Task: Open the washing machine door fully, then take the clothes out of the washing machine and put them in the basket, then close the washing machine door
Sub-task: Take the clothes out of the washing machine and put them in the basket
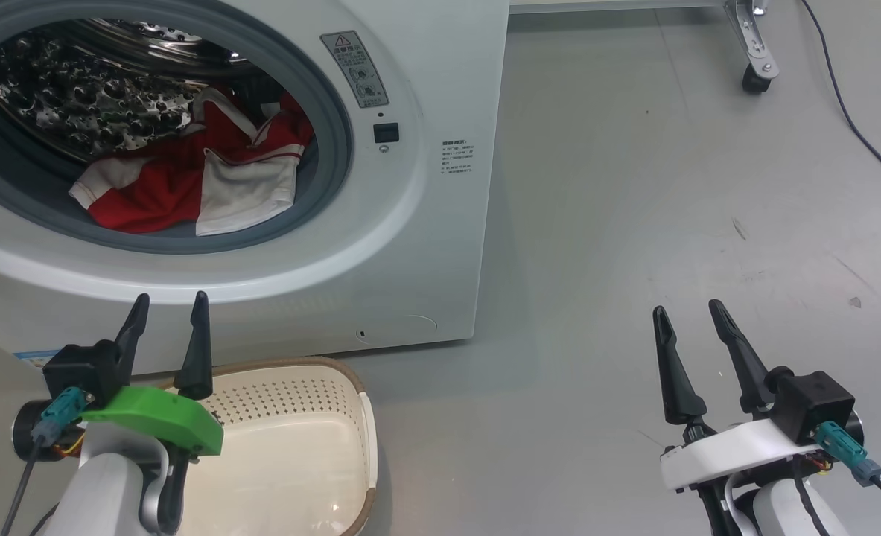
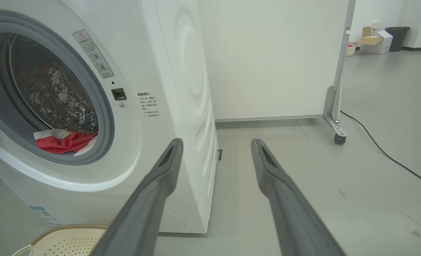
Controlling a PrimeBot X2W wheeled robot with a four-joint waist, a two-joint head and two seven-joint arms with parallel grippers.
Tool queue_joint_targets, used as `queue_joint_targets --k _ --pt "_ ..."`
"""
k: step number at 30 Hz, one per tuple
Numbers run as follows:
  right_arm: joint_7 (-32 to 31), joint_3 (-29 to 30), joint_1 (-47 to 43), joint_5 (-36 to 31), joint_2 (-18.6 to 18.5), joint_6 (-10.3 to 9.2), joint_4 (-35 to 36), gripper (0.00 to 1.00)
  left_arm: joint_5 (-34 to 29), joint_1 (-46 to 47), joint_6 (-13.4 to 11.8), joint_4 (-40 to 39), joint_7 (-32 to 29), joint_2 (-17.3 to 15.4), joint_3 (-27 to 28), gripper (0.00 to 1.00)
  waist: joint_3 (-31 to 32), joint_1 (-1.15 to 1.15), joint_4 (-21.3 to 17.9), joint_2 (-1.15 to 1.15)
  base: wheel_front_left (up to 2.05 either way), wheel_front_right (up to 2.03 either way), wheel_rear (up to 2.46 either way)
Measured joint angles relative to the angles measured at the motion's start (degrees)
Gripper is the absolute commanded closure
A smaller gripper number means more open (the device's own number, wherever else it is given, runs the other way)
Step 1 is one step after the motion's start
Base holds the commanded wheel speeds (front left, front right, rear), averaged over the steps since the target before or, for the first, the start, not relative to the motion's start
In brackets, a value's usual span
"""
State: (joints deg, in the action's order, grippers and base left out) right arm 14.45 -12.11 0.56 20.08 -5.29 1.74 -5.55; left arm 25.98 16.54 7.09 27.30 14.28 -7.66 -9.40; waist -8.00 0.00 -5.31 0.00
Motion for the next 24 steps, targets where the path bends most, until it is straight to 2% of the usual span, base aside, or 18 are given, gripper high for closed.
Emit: queue_joint_targets --k 24 --pt "0.0 -0.4 -1.04 -0.02 0.03 0.73 0.77 0.0 -2.55 -6.2 -0.82 -10.29 0.0 0.58 1.78 0.0 -0.51 0.0 -0.91 0.0 0.0 0.0 0.0"
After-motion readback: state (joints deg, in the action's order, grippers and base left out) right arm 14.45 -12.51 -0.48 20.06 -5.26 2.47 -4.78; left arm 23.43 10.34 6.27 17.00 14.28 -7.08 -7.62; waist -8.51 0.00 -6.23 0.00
